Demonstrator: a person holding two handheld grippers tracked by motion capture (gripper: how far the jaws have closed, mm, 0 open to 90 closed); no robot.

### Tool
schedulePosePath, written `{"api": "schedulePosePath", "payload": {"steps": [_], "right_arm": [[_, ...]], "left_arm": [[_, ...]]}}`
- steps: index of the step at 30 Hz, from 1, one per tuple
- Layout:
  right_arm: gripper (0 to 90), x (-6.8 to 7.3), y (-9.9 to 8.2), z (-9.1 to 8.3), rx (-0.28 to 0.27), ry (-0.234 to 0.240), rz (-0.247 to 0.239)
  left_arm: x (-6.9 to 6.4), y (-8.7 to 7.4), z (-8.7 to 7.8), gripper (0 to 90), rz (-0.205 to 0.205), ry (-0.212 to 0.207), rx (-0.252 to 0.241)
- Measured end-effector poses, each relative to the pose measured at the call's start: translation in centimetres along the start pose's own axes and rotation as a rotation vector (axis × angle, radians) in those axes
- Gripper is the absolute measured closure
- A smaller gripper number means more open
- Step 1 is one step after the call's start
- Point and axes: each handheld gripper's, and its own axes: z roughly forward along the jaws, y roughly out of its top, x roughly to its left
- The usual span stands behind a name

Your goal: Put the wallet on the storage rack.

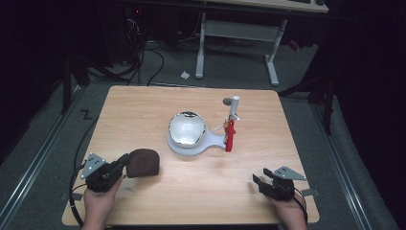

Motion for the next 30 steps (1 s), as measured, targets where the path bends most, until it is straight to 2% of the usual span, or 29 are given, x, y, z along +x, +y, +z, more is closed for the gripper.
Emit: {"api": "schedulePosePath", "payload": {"steps": [6,11,13,18,24,27,30], "right_arm": [[45.1,0.0,0.0,-0.1,-0.002,-0.001,0.002],[45.0,-0.1,0.0,-0.2,-0.006,-0.010,0.006],[45.0,-0.2,0.0,-0.2,-0.009,-0.010,0.002],[45.4,-0.1,0.0,-0.2,-0.005,-0.017,-0.008],[45.3,-0.1,0.0,-0.2,-0.007,-0.014,-0.005],[45.3,-0.2,0.0,-0.2,-0.005,-0.016,-0.009],[45.3,-0.2,0.0,-0.2,-0.006,-0.016,-0.006]], "left_arm": [[-0.5,0.5,0.0,87.5,0.012,-0.001,-0.006],[-1.0,1.4,-0.2,87.5,0.021,-0.019,-0.020],[-1.5,1.8,-0.2,87.4,0.036,-0.021,-0.022],[-1.9,2.4,-0.1,87.5,0.040,-0.024,-0.032],[-2.4,3.9,0.1,87.5,0.053,-0.015,-0.052],[-2.9,5.1,0.4,87.4,0.074,-0.015,-0.059],[-3.0,5.6,0.7,87.4,0.084,-0.012,-0.060]]}}
